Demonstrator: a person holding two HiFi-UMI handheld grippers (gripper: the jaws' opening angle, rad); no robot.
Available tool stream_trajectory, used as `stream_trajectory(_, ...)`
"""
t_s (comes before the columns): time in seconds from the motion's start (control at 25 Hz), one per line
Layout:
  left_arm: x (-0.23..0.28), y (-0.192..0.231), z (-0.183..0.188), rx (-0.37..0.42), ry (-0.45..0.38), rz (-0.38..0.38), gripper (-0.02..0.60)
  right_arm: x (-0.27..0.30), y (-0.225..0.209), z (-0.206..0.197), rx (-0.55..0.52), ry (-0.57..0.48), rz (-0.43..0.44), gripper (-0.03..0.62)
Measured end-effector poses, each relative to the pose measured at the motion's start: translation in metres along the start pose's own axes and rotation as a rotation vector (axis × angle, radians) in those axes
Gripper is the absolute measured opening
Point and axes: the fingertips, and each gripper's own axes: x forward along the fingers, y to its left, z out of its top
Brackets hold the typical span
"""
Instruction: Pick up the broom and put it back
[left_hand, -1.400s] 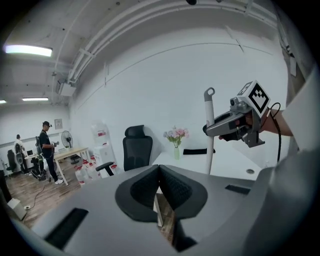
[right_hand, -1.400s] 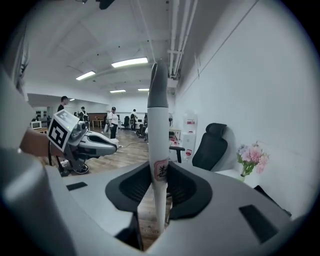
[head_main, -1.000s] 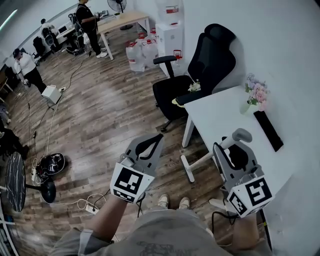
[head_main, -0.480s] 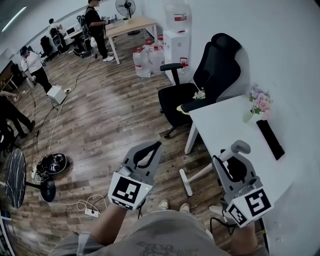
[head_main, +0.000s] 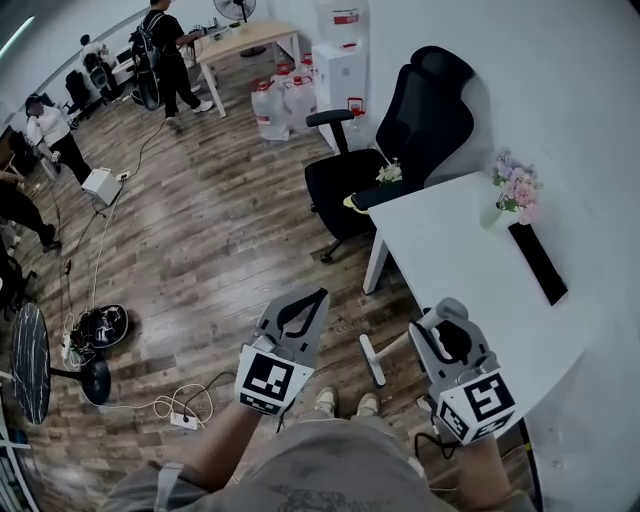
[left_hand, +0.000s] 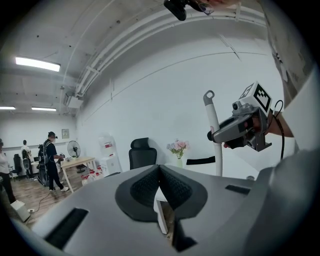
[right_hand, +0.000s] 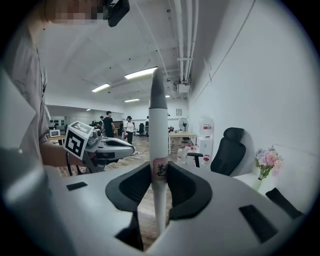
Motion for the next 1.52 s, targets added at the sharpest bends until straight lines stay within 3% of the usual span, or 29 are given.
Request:
stream_trajectory(0.4, 0.029, -0.024, -0.083, -0.063, 0.159, -0.067, 0.017, 0.032, -0.022, -0.106, 0.073, 0.153, -0.059, 0.12)
stream_trajectory(0.92, 0.049, -0.067, -0.184, -0.08, 0.413, -0.169, 0.017, 0.071, -0.017, -0.236, 0.088, 0.369, -0.001, 0.12)
stream_trajectory(1.28, 0.056, -0.077, -0.21, -0.09, 0.487, -0.196, 0.017, 0.08, -0.024, -0.309, 0.132, 0.506, -0.032, 0.12)
stream_trajectory(1.52, 0.066, -0.085, -0.211, -0.08, 0.496, -0.229, 0.017, 0.078, -0.041, -0.321, 0.15, 0.484, -0.083, 0.12)
